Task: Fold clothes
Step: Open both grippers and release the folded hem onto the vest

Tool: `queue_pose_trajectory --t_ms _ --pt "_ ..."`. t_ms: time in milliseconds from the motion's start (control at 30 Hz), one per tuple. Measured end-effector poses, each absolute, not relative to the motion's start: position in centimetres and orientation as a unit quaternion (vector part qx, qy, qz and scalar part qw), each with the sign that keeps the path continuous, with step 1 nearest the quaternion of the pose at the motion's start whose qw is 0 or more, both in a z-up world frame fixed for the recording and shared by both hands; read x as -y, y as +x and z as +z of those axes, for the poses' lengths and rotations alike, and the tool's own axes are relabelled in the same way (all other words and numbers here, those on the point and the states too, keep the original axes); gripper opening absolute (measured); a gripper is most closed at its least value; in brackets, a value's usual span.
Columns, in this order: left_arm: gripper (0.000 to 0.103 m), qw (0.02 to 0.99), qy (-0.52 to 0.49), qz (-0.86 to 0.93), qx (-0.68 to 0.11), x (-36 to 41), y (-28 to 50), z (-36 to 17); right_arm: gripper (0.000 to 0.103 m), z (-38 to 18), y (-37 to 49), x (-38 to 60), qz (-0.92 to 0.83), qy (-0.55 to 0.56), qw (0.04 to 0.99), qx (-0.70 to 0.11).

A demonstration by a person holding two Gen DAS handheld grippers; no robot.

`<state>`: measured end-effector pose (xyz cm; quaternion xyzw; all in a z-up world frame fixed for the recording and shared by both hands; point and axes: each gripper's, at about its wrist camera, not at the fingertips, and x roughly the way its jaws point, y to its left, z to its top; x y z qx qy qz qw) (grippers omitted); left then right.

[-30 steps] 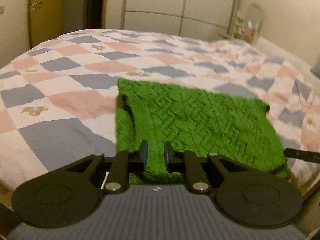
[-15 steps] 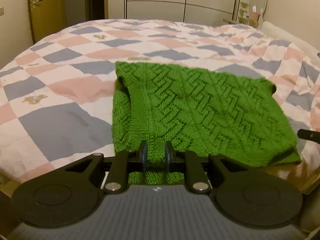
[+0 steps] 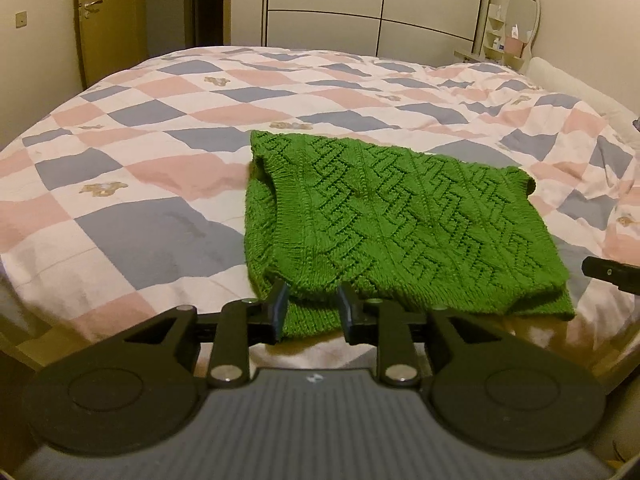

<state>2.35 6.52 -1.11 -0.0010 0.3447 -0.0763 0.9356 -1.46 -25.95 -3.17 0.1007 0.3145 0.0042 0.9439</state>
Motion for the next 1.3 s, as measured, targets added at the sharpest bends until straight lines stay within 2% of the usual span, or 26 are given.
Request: queue_pose_trajectory --t_ms 400,467,700,1067,1300 --pt "0.032 0.937 -0.008 -0.053 -0.345 -7.9 0.5 -0.9 0.063 -3.0 -2.4 24.7 0.011 0.090 0.944 -0.317" --pt "0.035 0.937 -0.009 -0.049 -0.346 -8.1 0.4 -0.9 0.070 -3.1 -2.6 24.5 0.012 0.088 0.944 -0.318" --pt "0.042 0.935 -0.014 -0.041 -0.351 -8.4 0.6 -1.2 0.079 -3.2 -3.1 24.2 0.011 0.081 0.943 -0.323" --pt "0.053 0.933 -0.019 -0.039 -0.356 -8.6 1.2 -1.5 0.082 -3.6 -3.1 24.6 0.005 0.083 0.940 -0.330" --pt "0.057 0.928 -0.036 -0.042 -0.369 -9.0 2.1 -2.2 0.082 -4.3 -2.8 25.1 0.003 0.096 0.935 -0.340"
